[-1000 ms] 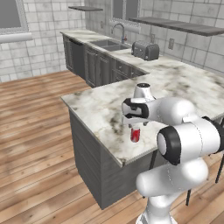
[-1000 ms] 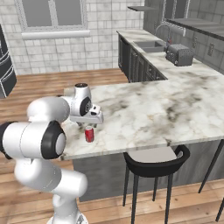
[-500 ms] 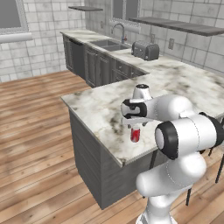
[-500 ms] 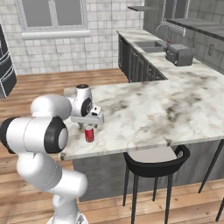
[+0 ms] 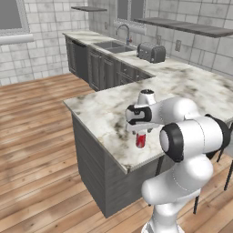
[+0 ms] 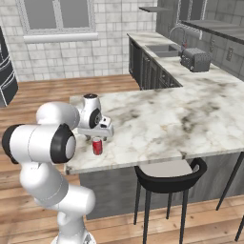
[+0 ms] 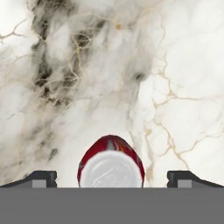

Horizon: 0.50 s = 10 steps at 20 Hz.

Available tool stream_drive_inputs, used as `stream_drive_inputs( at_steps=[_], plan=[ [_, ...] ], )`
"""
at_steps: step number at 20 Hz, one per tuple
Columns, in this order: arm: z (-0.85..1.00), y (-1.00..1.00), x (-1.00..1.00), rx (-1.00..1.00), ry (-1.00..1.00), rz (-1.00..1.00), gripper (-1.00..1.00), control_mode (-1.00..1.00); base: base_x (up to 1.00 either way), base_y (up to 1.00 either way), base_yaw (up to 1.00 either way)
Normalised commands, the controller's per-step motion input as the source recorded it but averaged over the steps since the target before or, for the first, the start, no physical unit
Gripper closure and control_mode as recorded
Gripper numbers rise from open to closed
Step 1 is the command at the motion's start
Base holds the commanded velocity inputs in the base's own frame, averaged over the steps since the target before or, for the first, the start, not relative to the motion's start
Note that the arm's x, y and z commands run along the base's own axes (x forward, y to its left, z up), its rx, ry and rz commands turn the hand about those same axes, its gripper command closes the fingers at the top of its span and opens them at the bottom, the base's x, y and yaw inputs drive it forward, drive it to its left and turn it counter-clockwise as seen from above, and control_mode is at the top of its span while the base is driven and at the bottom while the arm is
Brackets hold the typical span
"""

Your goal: Four empty soda cans are scattered around the kitchen. Gather all the cans and cluster them next to the stove for recycling.

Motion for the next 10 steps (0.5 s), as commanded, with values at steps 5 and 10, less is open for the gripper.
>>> stream_drive_inputs(
  at_steps=[5, 10],
  plan=[
    [-0.10, 0.00, 0.00, 0.00, 0.00, 0.00, -1.00, -1.00, 0.00, 0.00, 0.00],
    [-0.08, 0.00, 0.00, 0.00, 0.00, 0.00, -1.00, -1.00, 0.00, 0.00, 0.00]
  ],
)
